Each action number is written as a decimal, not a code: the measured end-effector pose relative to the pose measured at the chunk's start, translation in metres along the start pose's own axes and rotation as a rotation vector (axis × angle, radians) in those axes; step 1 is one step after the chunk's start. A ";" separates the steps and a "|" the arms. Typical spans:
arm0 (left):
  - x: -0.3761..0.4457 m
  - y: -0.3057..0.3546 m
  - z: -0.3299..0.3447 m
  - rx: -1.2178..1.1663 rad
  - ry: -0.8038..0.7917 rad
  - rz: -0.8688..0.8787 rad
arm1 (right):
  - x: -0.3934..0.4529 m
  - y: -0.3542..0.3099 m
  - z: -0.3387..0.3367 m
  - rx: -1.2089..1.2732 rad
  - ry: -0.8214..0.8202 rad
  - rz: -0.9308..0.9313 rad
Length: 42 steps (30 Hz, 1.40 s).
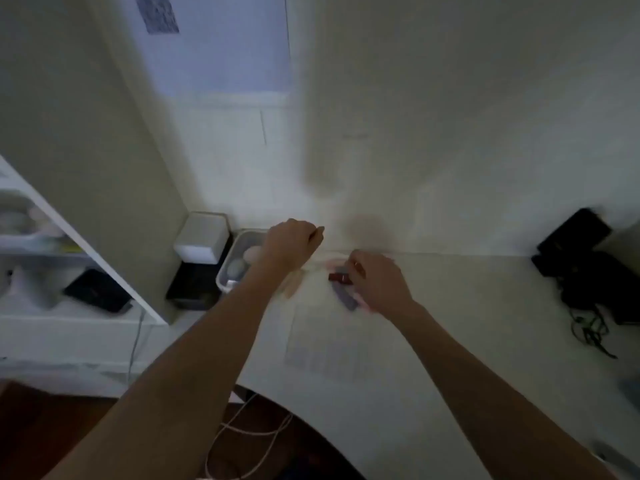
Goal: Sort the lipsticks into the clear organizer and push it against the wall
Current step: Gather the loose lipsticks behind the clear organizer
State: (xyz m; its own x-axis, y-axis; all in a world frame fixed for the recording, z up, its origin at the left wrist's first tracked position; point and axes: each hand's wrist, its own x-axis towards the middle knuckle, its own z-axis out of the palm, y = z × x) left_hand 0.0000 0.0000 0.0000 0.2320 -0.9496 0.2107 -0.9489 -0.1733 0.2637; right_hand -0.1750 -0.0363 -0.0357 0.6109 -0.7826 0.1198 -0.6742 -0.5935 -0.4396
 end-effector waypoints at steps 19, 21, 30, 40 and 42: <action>-0.058 -0.054 0.139 -1.238 -0.162 0.110 | -0.036 0.040 0.103 0.250 0.191 0.152; -0.058 -0.051 0.141 -1.307 -0.127 0.105 | -0.035 0.042 0.103 0.278 0.214 0.158; -0.068 -0.053 0.148 -1.320 -0.246 0.097 | -0.042 0.040 0.103 0.389 0.339 0.145; -0.043 -0.055 0.159 -1.384 -0.231 0.038 | 0.046 0.145 0.076 0.223 0.430 0.288; -0.039 -0.059 0.162 -1.390 -0.246 0.067 | 0.063 0.159 0.077 0.186 0.320 0.348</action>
State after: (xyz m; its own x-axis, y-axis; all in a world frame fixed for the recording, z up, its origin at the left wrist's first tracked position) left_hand 0.0122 0.0049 -0.1762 0.0157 -0.9913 0.1303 0.0593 0.1310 0.9896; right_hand -0.2122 -0.1656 -0.1668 0.1861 -0.9636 0.1921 -0.7118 -0.2670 -0.6497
